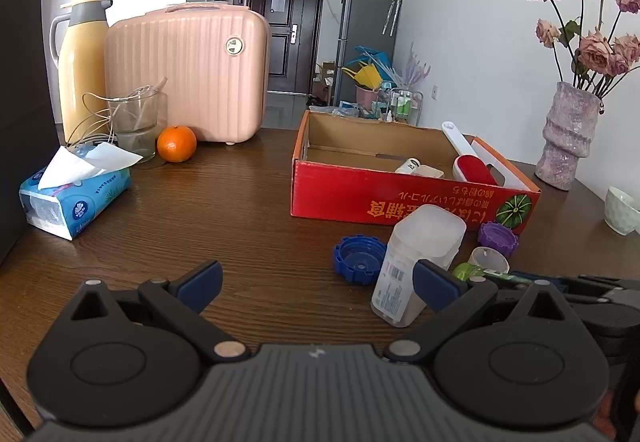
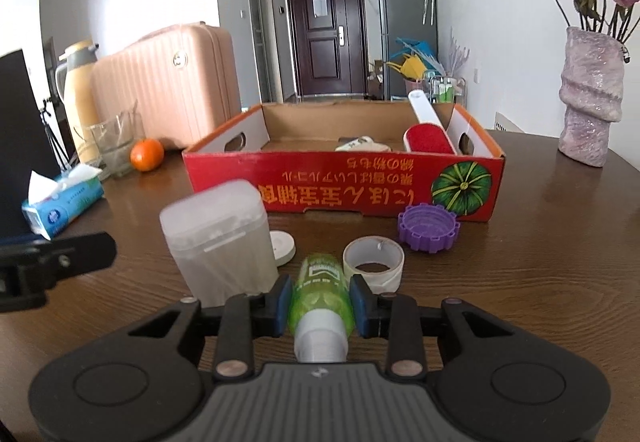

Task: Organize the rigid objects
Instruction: 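Lift the green bottle with the right tool while the left tool nears the clear plastic container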

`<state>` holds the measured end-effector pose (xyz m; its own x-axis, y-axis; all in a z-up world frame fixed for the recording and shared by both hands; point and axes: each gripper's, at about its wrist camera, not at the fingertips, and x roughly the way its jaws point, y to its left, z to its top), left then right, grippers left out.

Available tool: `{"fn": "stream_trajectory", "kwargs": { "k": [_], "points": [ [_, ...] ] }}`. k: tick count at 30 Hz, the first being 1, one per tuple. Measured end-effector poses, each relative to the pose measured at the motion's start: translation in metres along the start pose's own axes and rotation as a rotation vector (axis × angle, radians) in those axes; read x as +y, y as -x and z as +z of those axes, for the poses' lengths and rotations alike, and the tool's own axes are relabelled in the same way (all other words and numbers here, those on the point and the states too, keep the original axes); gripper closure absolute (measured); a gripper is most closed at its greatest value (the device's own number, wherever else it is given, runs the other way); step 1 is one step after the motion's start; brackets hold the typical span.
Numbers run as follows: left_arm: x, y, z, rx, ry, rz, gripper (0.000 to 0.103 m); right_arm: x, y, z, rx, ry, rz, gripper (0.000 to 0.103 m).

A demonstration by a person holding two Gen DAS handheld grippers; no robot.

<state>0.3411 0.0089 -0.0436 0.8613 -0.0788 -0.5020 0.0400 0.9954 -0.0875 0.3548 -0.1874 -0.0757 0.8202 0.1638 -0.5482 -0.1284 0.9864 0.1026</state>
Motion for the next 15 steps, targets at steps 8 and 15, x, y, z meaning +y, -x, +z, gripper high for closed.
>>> {"fn": "stream_trajectory", "kwargs": {
  "k": [8, 15],
  "points": [
    [-0.005, -0.005, -0.004, 0.006, -0.017, 0.0, 0.0, -0.01, 0.021, 0.004, -0.057, -0.031, 0.024, 0.073],
    [-0.014, -0.009, -0.008, 0.013, -0.053, -0.018, 0.0, -0.022, 0.035, 0.007, -0.099, -0.061, 0.031, 0.073]
  ]
}}
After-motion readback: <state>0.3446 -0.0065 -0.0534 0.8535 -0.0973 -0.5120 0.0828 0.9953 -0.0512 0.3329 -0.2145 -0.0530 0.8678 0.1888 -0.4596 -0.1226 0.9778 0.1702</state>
